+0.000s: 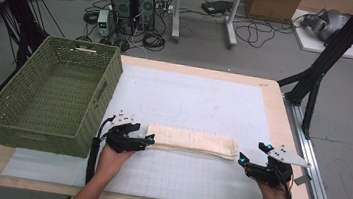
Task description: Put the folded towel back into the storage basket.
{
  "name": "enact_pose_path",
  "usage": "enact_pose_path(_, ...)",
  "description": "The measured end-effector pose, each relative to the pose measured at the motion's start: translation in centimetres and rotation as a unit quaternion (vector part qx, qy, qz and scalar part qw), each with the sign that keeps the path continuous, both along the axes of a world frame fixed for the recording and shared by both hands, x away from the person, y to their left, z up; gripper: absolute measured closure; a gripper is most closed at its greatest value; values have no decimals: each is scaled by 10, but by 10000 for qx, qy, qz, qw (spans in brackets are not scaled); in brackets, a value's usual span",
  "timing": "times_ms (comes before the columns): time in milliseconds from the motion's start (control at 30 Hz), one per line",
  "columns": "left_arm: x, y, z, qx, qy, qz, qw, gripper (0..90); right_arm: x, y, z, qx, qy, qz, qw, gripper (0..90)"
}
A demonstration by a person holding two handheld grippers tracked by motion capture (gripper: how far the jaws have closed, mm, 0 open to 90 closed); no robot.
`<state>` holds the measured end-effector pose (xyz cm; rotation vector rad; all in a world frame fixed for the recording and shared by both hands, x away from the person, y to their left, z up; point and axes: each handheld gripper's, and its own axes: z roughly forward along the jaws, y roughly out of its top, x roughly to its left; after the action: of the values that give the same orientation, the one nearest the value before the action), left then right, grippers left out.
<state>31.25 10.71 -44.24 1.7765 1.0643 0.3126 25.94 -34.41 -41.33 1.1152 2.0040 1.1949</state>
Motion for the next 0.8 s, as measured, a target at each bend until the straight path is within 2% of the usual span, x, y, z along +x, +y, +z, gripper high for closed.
enact_pose_path(100,0,-1,0,85,12,35,10000,301,0,0,0,-17,-10,9,10000,187)
enact_pose_path(300,3,-1,-3,80,137,156,9998,361,1,2,-1,-45,14,27,10000,187)
enact_pose_path(333,5,-3,-5,145,255,169,9994,369,1,2,-1,-34,13,31,10000,187)
enact_pose_path(400,6,-6,-7,275,344,209,9988,401,1,2,-1,-34,23,35,10000,187)
enact_pose_path(500,6,-8,-8,344,412,224,9983,438,1,2,-1,-40,23,40,10000,187)
enact_pose_path(533,6,-10,-9,369,511,229,9977,454,1,2,-1,-32,26,36,10000,187)
enact_pose_path(667,5,-12,-9,526,452,219,9974,496,0,2,-1,-51,20,36,10000,187)
enact_pose_path(733,2,-16,-8,785,350,153,9962,505,0,2,-1,-70,29,45,10000,188)
enact_pose_path(800,-2,-20,-8,938,256,124,9952,508,1,2,-1,-62,27,45,10000,188)
